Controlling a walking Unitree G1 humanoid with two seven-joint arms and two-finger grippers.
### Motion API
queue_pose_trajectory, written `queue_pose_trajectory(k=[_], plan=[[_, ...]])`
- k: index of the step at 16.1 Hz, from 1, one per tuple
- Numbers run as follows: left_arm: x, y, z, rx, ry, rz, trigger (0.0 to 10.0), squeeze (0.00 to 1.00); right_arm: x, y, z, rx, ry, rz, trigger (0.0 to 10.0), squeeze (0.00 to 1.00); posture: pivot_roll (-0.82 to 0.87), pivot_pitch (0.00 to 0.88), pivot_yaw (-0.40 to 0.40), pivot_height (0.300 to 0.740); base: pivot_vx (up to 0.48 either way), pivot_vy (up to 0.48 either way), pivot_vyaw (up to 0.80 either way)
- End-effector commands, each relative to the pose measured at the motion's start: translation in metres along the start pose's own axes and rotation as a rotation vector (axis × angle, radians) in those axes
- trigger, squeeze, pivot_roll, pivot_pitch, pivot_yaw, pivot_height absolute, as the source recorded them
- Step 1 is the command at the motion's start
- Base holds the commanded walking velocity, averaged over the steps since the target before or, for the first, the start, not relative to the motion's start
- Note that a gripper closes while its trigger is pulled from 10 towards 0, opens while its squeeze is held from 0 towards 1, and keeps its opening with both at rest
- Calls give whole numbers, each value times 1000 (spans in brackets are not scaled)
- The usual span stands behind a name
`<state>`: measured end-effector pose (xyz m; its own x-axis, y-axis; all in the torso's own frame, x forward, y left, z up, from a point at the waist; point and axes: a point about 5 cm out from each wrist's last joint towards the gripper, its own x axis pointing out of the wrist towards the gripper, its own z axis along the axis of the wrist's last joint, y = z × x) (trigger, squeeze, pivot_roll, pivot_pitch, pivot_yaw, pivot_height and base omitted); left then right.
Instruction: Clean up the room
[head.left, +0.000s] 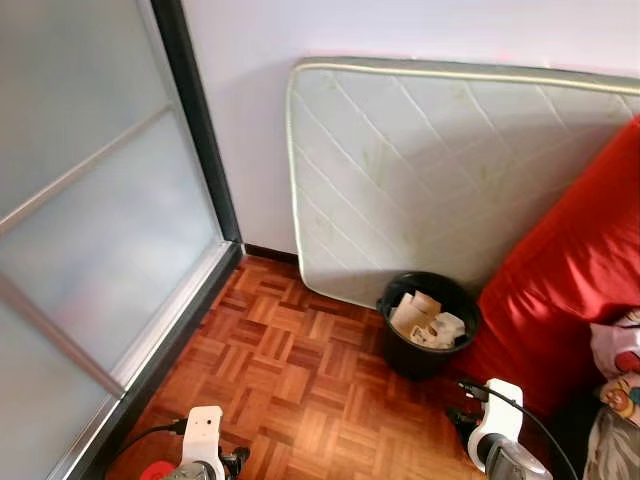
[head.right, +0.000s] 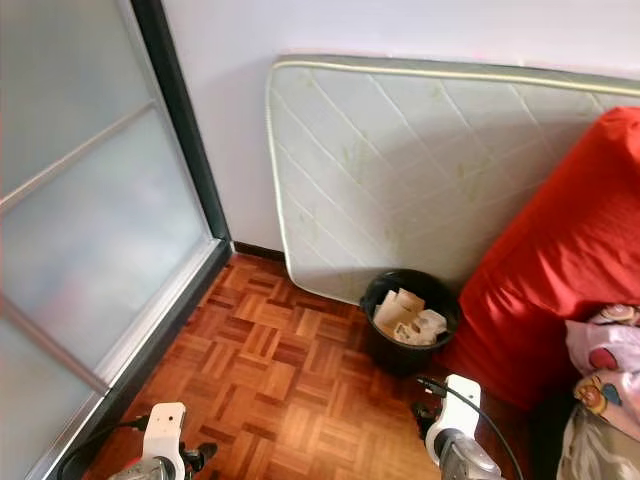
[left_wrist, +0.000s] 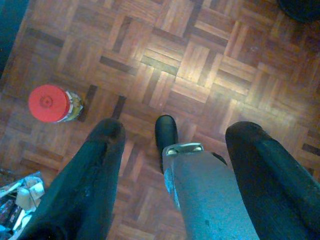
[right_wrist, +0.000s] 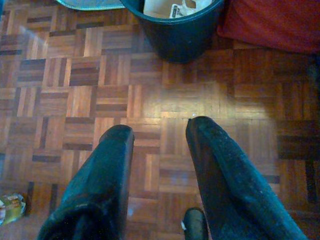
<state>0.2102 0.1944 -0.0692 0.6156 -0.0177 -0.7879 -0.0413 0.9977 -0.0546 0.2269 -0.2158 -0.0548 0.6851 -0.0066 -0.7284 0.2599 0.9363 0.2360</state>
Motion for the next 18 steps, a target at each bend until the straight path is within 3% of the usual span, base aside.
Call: queue_pose_trajectory(k=[1,4,12,16,18], plan=[[-1,2,-3,12,16,1,10000,0,0,0,0,14,-6,-1,10000,0,53,0,18,740,0,0,0],[-1,2,-3,13,16,0,10000,0,0,-1,-1,6,9,-11,10000,0,51,0,19,740,0,0,-148],[-1,1,-4,19,15,-8,10000,0,0,-1,-3,-16,27,4,10000,0,50,0,24,740,0,0,-730],[-1,2,-3,56,11,-18,10000,0,0,-1,-4,-23,31,5,10000,0,48,0,27,740,0,0,-719],[-1,2,-3,88,16,-22,10000,0,-1,-1,-5,-28,35,10,10000,0,47,0,27,740,0,-394,-719]])
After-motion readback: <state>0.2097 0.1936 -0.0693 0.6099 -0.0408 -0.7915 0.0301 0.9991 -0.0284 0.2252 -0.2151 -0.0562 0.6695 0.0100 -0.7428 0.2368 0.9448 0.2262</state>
